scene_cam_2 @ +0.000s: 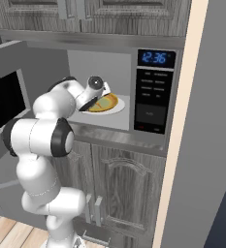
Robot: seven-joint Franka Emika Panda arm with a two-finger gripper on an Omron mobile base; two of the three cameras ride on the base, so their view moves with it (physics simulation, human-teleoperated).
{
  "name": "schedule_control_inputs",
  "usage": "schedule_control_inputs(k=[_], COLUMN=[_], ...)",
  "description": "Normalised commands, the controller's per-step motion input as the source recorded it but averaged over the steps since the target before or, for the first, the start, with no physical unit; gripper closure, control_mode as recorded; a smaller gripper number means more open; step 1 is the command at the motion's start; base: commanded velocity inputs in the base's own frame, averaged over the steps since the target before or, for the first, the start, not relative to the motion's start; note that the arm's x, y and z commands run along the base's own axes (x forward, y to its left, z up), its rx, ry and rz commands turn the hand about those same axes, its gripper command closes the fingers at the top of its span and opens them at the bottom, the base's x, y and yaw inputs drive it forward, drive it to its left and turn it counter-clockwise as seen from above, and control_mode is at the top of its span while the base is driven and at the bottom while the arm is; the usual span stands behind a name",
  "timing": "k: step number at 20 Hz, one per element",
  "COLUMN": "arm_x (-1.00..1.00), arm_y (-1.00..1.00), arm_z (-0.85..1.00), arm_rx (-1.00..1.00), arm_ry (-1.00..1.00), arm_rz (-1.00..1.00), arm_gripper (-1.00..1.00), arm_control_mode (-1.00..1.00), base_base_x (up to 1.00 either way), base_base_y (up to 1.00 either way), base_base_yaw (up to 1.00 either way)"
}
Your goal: Pick the shrimp from the counter and place it in the microwave. Then turn on the microwave.
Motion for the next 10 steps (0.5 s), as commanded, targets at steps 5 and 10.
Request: schedule_control_inputs(k=[5, 10], arm_x=[0.18, 0.16], arm_y=[0.00, 0.00], arm_z=[-0.05, -0.09], arm_rx=[0.00, 0.00], arm_ry=[0.03, 0.04], arm_rz=[0.00, 0.00], arm_gripper=[1.00, 1.00], arm_control_mode=[-1.00, -1.00], base_base_x=[0.00, 0.00], base_base_y=[0.00, 0.00], base_base_yaw=[0.00, 0.00])
